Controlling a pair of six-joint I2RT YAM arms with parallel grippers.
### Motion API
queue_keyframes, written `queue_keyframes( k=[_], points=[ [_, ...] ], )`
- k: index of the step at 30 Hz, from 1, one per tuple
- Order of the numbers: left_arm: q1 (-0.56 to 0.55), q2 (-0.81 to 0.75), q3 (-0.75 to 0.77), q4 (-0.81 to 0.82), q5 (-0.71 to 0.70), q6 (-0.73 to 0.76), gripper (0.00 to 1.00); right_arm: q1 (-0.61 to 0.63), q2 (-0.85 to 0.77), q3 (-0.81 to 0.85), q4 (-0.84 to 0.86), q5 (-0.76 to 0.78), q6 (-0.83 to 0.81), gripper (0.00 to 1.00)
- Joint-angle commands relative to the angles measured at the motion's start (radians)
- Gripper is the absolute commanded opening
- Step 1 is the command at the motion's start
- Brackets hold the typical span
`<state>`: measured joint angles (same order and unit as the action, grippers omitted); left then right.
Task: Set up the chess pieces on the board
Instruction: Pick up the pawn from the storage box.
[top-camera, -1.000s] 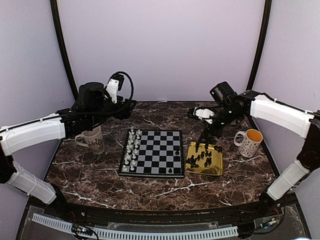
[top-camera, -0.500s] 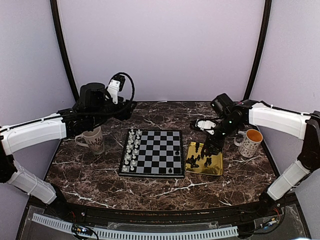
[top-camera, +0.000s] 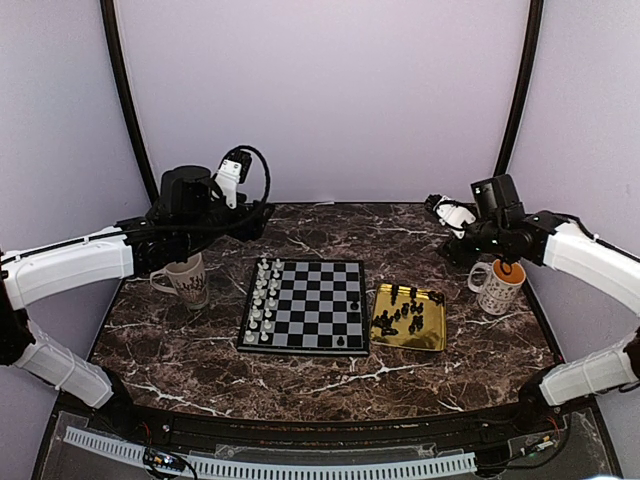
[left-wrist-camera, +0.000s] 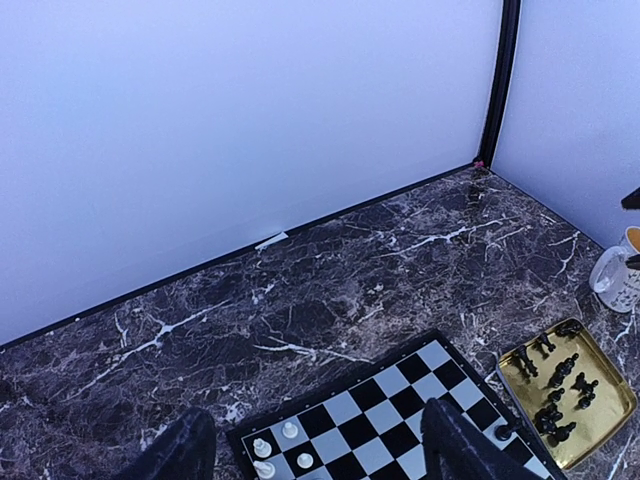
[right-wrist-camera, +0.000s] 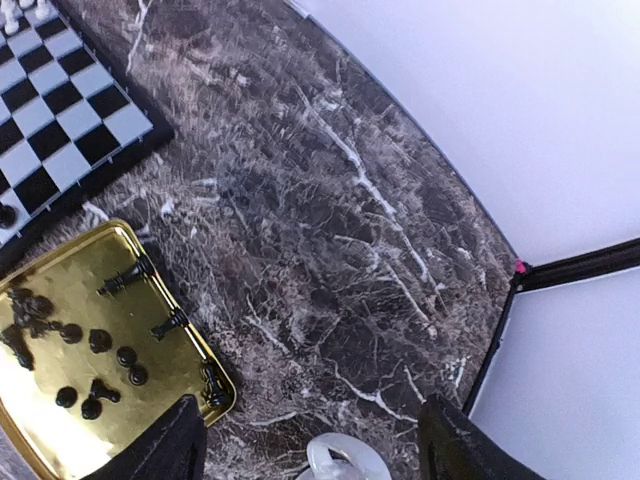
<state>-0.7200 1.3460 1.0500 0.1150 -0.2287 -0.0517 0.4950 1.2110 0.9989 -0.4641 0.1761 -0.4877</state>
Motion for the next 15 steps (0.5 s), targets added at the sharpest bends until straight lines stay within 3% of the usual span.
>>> queue_keyframes(
  k=[1, 7, 15],
  points=[
    [0.004, 0.004, -0.004, 0.015, -0.015, 0.023, 0.73, -0.044, 0.132, -0.061, 0.002, -0.085, 0.018, 0.6],
    [0.004, 0.008, -0.003, 0.018, -0.011, 0.039, 0.73, -0.044, 0.333, 0.046, -0.2, -0.244, -0.001, 0.34],
    [0.003, 0.021, 0.002, 0.013, 0.006, 0.036, 0.73, -0.044, 0.412, 0.087, -0.224, -0.348, 0.012, 0.29]
  ],
)
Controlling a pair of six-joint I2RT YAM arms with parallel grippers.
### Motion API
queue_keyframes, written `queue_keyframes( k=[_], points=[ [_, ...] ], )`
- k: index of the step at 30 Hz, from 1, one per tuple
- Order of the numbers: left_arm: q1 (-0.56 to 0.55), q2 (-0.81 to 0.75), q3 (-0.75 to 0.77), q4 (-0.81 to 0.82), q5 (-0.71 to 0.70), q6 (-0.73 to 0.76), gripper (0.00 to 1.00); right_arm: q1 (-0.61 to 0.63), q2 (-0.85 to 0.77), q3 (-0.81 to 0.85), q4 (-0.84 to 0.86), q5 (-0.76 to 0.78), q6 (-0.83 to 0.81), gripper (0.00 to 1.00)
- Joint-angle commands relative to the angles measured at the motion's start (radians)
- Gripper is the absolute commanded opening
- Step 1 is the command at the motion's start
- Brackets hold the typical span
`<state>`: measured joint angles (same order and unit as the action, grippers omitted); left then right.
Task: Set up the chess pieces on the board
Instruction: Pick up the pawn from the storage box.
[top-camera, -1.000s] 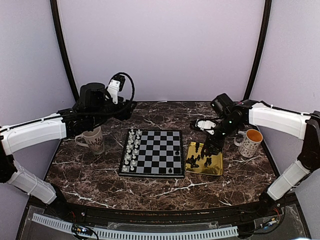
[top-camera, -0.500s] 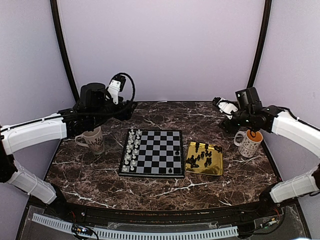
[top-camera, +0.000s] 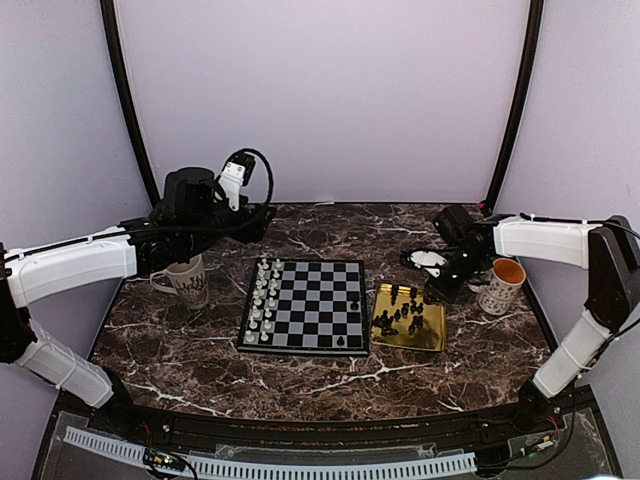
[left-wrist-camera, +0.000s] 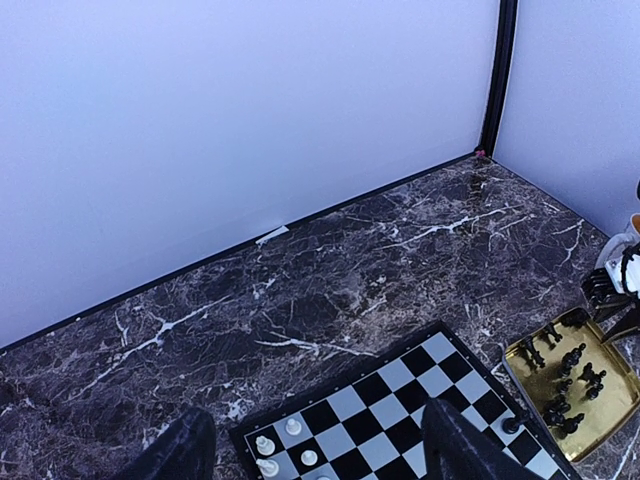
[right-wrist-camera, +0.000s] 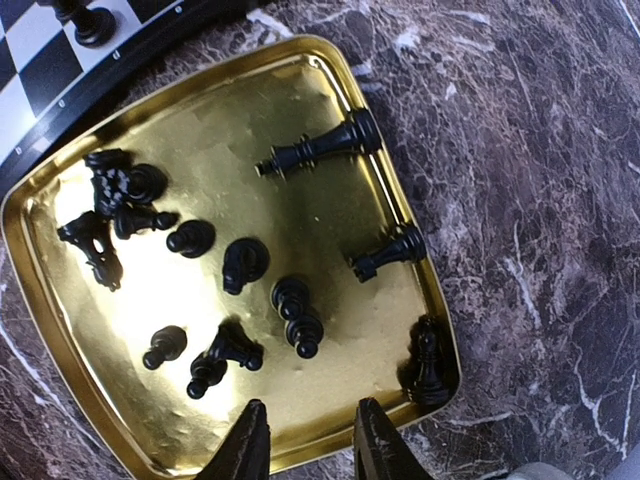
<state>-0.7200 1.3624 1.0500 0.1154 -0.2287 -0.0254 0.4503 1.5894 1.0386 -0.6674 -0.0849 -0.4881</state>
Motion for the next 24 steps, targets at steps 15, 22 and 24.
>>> queue_keyframes(
  k=[15, 22, 24],
  points=[
    [0.004, 0.027, 0.013, 0.0, 0.021, 0.009, 0.73, -0.002, 0.179, 0.097, 0.003, -0.083, 0.063, 0.13],
    [0.002, 0.033, 0.014, -0.002, 0.022, 0.009, 0.73, -0.002, 0.174, 0.084, 0.005, -0.063, 0.069, 0.01],
    [0.003, 0.032, 0.015, -0.002, 0.023, 0.008, 0.73, -0.004, 0.154, 0.083, -0.013, -0.045, 0.067, 0.0]
  ],
)
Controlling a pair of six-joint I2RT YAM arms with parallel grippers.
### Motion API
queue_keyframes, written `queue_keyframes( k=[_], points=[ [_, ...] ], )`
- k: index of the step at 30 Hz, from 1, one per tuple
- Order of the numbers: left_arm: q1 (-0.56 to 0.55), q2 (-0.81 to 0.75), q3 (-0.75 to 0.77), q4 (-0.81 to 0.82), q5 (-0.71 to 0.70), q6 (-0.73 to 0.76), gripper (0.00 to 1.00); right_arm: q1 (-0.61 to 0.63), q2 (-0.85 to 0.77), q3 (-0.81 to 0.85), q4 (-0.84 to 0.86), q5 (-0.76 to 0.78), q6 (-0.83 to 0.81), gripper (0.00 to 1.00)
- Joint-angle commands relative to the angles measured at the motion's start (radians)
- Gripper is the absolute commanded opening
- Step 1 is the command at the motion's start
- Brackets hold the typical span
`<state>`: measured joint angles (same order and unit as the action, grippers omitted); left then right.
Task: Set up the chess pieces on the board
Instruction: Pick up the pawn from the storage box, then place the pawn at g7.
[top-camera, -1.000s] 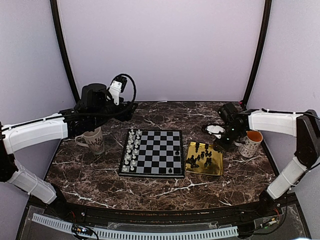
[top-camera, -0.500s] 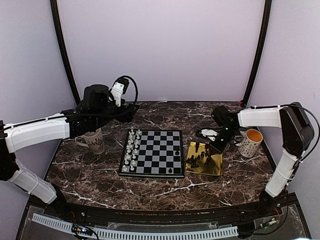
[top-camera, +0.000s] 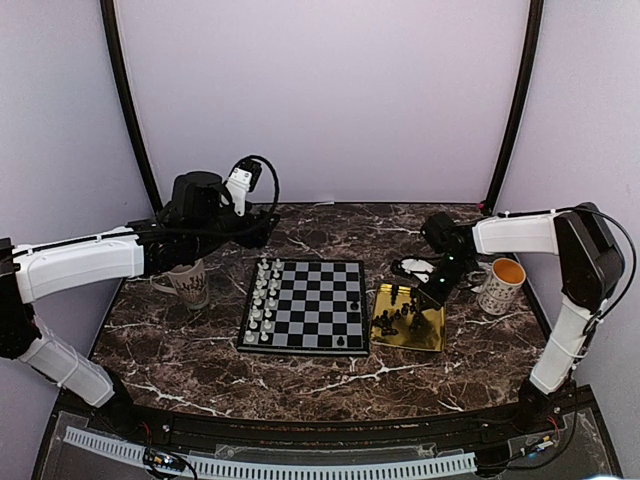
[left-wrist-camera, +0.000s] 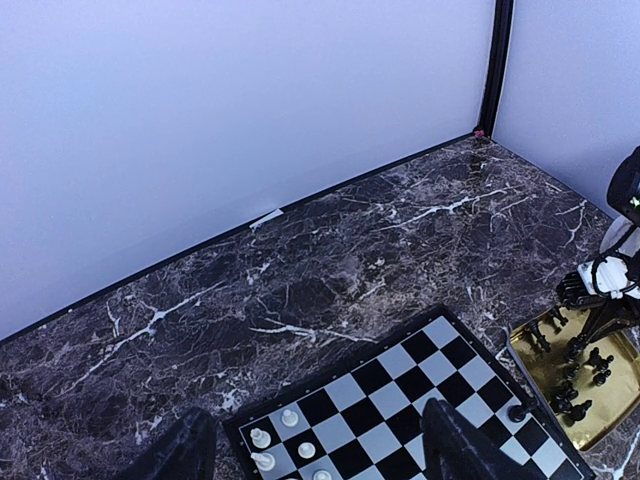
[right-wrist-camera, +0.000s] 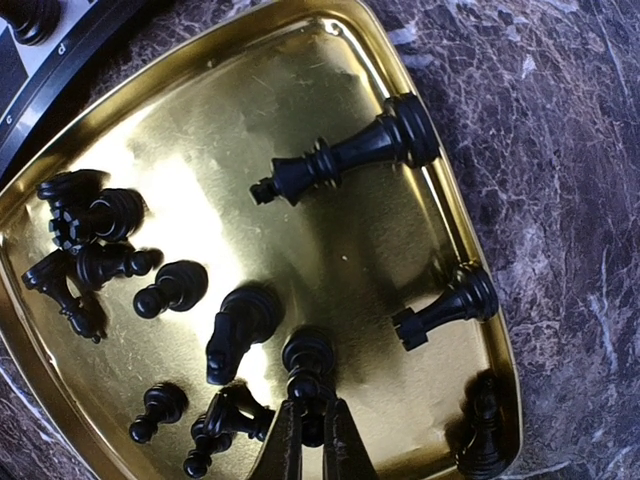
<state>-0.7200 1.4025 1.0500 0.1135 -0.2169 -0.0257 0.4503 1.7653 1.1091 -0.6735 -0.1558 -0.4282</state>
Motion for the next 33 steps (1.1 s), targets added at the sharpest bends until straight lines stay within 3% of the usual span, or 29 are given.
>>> queue_keyframes(
  k=[1, 17, 25, 33],
  points=[
    [0.003, -0.008, 0.015, 0.0, 0.012, 0.009, 0.73, -0.005, -0.037, 0.012, -0.015, 0.034, 0.004, 0.0],
    [0.003, -0.007, 0.018, -0.003, 0.017, 0.008, 0.73, 0.004, -0.277, 0.072, -0.103, -0.112, -0.045, 0.0],
    [0.003, -0.017, 0.017, 0.0, -0.011, 0.03, 0.73, 0.129, -0.285, 0.157, -0.111, -0.078, -0.073, 0.0],
    [0.004, -0.025, 0.01, 0.011, -0.043, 0.048, 0.74, 0.314, -0.184, 0.304, -0.159, 0.03, -0.114, 0.0]
  ],
)
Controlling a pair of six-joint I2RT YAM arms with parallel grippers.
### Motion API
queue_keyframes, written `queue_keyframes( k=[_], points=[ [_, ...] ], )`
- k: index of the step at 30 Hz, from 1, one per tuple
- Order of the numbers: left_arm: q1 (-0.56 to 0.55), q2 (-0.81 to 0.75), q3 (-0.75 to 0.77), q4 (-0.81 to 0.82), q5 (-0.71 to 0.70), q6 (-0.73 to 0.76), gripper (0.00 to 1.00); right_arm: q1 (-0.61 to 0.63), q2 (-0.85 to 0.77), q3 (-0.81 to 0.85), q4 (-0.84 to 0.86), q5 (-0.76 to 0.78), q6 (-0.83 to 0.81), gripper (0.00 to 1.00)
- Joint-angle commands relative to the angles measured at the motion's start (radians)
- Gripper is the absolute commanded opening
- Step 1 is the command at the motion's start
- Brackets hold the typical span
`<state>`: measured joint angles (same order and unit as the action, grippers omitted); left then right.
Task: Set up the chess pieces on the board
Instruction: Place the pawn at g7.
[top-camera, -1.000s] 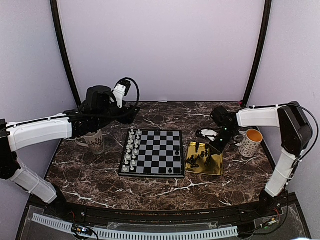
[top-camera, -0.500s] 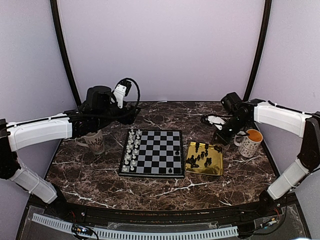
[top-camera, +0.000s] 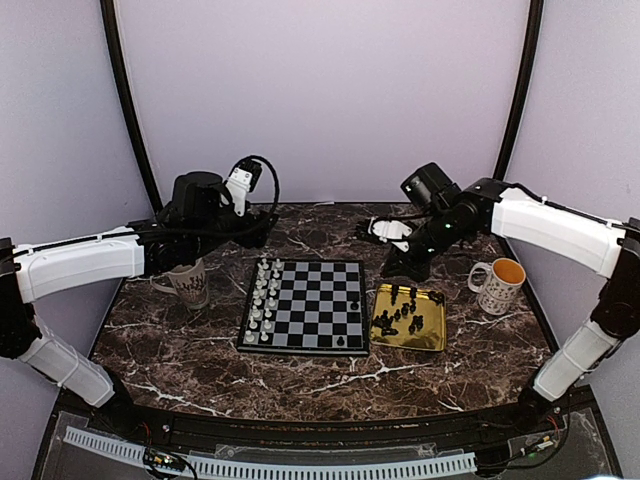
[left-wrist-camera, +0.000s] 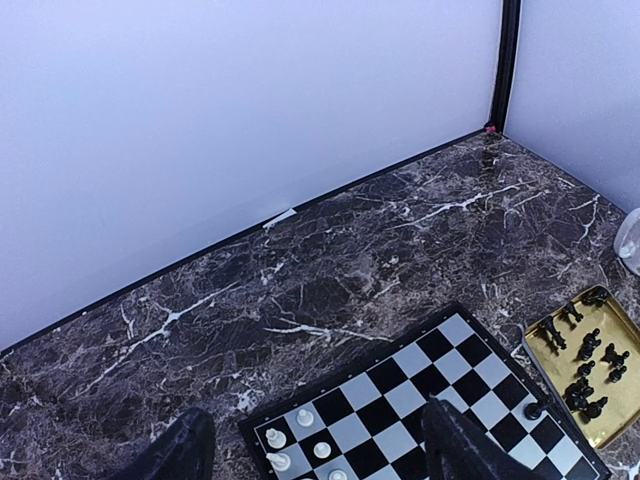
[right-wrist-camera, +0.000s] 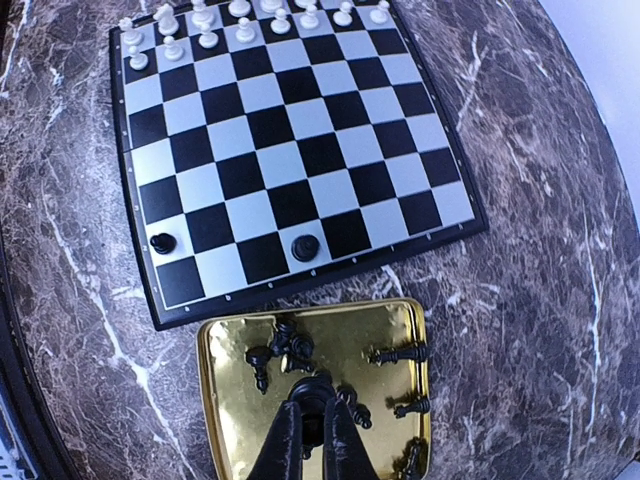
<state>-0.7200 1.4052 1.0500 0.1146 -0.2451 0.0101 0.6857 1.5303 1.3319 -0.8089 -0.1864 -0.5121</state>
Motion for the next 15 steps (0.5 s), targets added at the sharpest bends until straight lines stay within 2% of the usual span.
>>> queue_keyframes(
  k=[1, 10, 15],
  points=[
    [0.005, -0.031, 0.012, 0.007, -0.003, 0.005, 0.74, 0.101, 0.056, 0.101, -0.028, 0.06, -0.03, 0.0],
    [0.004, -0.054, 0.012, 0.003, 0.009, -0.016, 0.74, 0.241, 0.239, 0.216, -0.058, 0.062, -0.036, 0.0],
    [0.004, -0.058, 0.008, 0.004, -0.004, -0.031, 0.74, 0.279, 0.329, 0.267, -0.09, 0.081, -0.02, 0.0]
  ],
)
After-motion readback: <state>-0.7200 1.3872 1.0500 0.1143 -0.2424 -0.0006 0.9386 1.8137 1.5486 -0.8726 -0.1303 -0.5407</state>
